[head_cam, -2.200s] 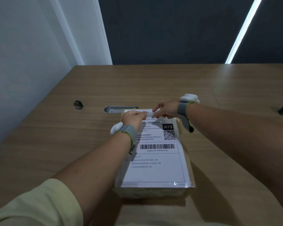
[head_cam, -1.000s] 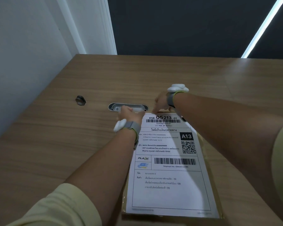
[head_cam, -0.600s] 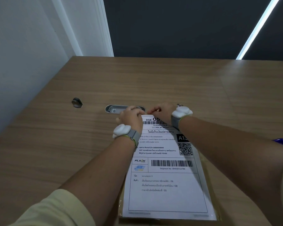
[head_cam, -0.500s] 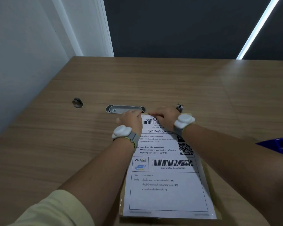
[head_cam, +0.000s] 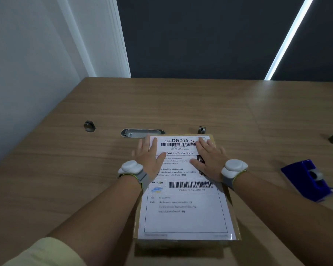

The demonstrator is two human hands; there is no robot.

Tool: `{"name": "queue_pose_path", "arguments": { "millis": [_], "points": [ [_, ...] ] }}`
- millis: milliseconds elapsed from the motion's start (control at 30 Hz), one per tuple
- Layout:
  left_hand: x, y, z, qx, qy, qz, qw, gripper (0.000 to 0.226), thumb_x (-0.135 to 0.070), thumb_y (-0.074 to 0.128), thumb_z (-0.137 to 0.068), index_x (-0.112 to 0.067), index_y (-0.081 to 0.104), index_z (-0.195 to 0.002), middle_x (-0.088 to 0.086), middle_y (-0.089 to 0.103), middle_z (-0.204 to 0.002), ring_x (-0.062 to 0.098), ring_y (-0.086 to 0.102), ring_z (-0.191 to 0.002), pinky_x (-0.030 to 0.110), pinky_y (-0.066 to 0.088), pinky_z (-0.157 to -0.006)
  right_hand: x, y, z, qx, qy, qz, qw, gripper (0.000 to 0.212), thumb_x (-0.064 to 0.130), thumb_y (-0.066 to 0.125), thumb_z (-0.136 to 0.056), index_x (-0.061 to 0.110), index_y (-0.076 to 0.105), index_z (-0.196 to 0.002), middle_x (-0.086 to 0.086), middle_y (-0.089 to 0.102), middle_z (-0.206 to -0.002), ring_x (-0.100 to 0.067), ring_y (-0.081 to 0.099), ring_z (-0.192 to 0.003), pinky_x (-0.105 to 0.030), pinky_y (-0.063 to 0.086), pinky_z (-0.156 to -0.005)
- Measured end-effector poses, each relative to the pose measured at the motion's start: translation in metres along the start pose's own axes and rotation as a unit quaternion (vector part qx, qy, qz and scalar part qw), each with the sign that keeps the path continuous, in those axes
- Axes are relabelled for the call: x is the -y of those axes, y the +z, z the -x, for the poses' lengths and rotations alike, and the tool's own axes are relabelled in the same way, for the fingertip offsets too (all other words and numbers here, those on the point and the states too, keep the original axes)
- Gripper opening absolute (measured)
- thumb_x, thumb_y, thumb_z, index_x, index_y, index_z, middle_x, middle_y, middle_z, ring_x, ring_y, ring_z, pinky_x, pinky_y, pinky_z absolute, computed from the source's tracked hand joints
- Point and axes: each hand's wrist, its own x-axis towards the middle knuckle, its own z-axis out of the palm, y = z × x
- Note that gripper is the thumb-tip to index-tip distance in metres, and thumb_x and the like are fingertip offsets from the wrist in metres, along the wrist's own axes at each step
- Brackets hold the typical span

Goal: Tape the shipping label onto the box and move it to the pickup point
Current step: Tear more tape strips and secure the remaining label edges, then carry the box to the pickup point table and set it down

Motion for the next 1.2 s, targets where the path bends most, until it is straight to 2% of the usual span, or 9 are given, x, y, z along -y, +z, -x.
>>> {"name": "queue_pose_path", "arguments": {
  "millis": [133, 300, 433, 600, 667, 767, 833, 933, 1200],
  "points": [
    [-0.007, 0.005, 0.028, -0.005, -0.015, -0.013, 1.0, 0.066, -0.057, 0.023, -0.097, -0.029, 0.004, -0.153, -0.006, -0.014, -0.161, 0.023, -0.016, -0.147, 0.052, -0.001, -0.116, -0.006, 0.0, 0.022, -0.001, 0.013, -0.013, 1.0, 0.078, 0.062, 0.028, -0.091, 0.021, 0.005, -0.152, 0.005, -0.004, -0.162, -0.019, -0.003, -0.149, -0.054, 0.012, -0.114],
    [-0.004, 0.011, 0.046, 0.0, -0.02, 0.036, 0.999, 0.066, -0.056, 0.027, -0.096, -0.029, 0.005, -0.152, -0.007, -0.009, -0.161, 0.027, -0.009, -0.148, 0.048, 0.012, -0.118, -0.008, 0.008, 0.037, -0.023, 0.017, -0.057, 0.998, 0.081, 0.062, 0.031, -0.089, 0.014, 0.011, -0.151, -0.002, 0.003, -0.162, -0.022, 0.006, -0.148, -0.051, 0.025, -0.113],
    [-0.004, 0.017, 0.067, -0.019, -0.025, 0.104, 0.994, 0.067, -0.053, 0.03, -0.096, -0.025, 0.006, -0.153, -0.01, -0.011, -0.16, 0.022, 0.004, -0.149, 0.04, 0.018, -0.119, -0.005, 0.013, 0.055, -0.024, 0.02, -0.184, 0.982, 0.08, 0.047, 0.045, -0.093, 0.011, 0.005, -0.152, -0.004, -0.006, -0.161, -0.02, 0.004, -0.149, -0.033, 0.014, -0.119],
    [-0.018, 0.022, 0.104, -0.05, -0.075, 0.133, 0.987, 0.067, -0.054, 0.034, -0.095, -0.029, 0.009, -0.152, -0.009, -0.013, -0.16, 0.022, 0.018, -0.146, 0.04, 0.031, -0.112, -0.001, 0.015, 0.084, -0.067, -0.012, -0.276, 0.959, 0.07, 0.038, 0.051, -0.092, 0.019, 0.016, -0.15, 0.002, -0.001, -0.161, -0.016, 0.019, -0.145, -0.019, 0.02, -0.106],
    [-0.025, 0.023, 0.124, -0.06, -0.103, 0.137, 0.983, 0.068, -0.056, 0.033, -0.095, -0.03, 0.008, -0.152, -0.009, -0.014, -0.16, 0.021, 0.022, -0.145, 0.038, 0.033, -0.111, 0.0, 0.014, 0.097, -0.06, -0.04, -0.302, 0.951, 0.069, 0.042, 0.052, -0.089, 0.023, 0.021, -0.147, 0.005, 0.01, -0.159, -0.016, 0.03, -0.139, -0.023, 0.027, -0.105],
    [-0.031, 0.023, 0.143, -0.059, -0.152, 0.141, 0.976, 0.069, -0.058, 0.032, -0.094, -0.032, 0.005, -0.152, -0.01, -0.011, -0.16, 0.022, 0.044, -0.131, 0.035, 0.045, -0.099, -0.003, 0.018, 0.108, -0.043, -0.014, -0.36, 0.932, 0.062, 0.046, 0.054, -0.082, 0.03, 0.03, -0.137, 0.004, 0.043, -0.139, -0.018, 0.051, -0.119, -0.04, 0.045, -0.098],
    [-0.037, 0.024, 0.156, -0.076, -0.177, 0.158, 0.969, 0.07, -0.057, 0.034, -0.094, -0.032, 0.004, -0.151, -0.009, -0.006, -0.161, 0.023, 0.049, -0.126, 0.034, 0.045, -0.097, -0.004, 0.021, 0.116, -0.017, 0.008, -0.405, 0.914, 0.063, 0.041, 0.057, -0.086, 0.033, 0.025, -0.14, 0.009, 0.057, -0.126, -0.019, 0.057, -0.113, -0.035, 0.045, -0.095],
    [-0.047, 0.03, 0.182, -0.104, -0.214, 0.192, 0.952, 0.07, -0.051, 0.038, -0.095, -0.027, 0.004, -0.152, -0.006, -0.003, -0.161, 0.021, 0.036, -0.137, 0.032, 0.035, -0.107, -0.005, 0.023, 0.13, 0.02, 0.024, -0.431, 0.902, 0.086, 0.038, 0.058, -0.09, 0.026, 0.0, -0.152, 0.004, 0.056, -0.132, -0.022, 0.052, -0.123, -0.023, 0.035, -0.093],
    [-0.058, 0.041, 0.253, -0.127, -0.318, 0.199, 0.918, 0.07, -0.055, 0.038, -0.094, -0.033, 0.004, -0.151, 0.002, 0.011, -0.159, 0.027, 0.044, -0.13, 0.032, 0.041, -0.097, 0.006, 0.037, 0.153, 0.058, -0.009, -0.451, 0.891, 0.084, 0.038, 0.064, -0.086, 0.034, 0.01, -0.15, 0.008, 0.056, -0.134, -0.019, 0.053, -0.121, -0.028, 0.04, -0.1]
  ]
}}
